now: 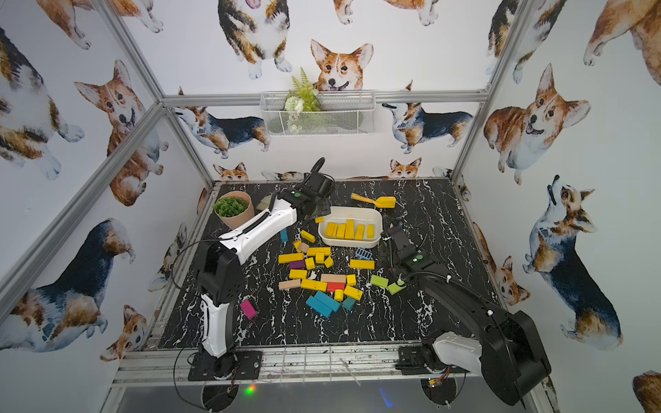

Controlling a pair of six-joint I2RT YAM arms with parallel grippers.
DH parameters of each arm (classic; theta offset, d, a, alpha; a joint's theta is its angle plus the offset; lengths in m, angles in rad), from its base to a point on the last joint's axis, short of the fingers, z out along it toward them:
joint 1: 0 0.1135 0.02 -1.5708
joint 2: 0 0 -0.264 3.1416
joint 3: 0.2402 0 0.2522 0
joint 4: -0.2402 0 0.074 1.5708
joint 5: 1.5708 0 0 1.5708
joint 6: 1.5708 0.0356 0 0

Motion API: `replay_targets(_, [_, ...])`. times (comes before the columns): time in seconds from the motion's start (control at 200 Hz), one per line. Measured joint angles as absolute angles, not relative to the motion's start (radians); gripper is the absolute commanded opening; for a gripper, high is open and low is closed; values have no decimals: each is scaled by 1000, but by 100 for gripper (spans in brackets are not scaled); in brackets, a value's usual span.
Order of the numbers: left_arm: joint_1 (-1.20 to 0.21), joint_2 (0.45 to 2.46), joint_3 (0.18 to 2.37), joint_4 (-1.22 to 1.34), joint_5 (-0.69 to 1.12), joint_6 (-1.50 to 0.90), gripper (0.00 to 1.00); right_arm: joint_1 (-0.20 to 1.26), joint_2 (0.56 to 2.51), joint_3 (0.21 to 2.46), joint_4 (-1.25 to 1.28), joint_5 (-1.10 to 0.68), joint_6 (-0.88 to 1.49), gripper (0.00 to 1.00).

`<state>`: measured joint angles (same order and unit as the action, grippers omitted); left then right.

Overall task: Pick out the yellow building blocks
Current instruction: Place the building block in the storage box.

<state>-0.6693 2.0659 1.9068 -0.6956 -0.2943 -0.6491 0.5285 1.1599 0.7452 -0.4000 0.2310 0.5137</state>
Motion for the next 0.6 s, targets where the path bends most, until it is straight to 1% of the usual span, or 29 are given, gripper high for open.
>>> replay_targets(0.155, [-688,2199,2018,-686,-183,-586,18,522,1143,745,-415,231,518,41])
replay_targets(0.31, [-699,2310,2100,-692,-132,-541,21,517,1133,751,-431,235,519,41])
replay_targets(0.476, [-701,2387,2140,-706,-126,-504,26,517,1132,752,-432,235,519,41])
replay_targets(0.601, [-701,2410,2142,-718,-131,-489,37,516,1132,752,-435,235,519,42])
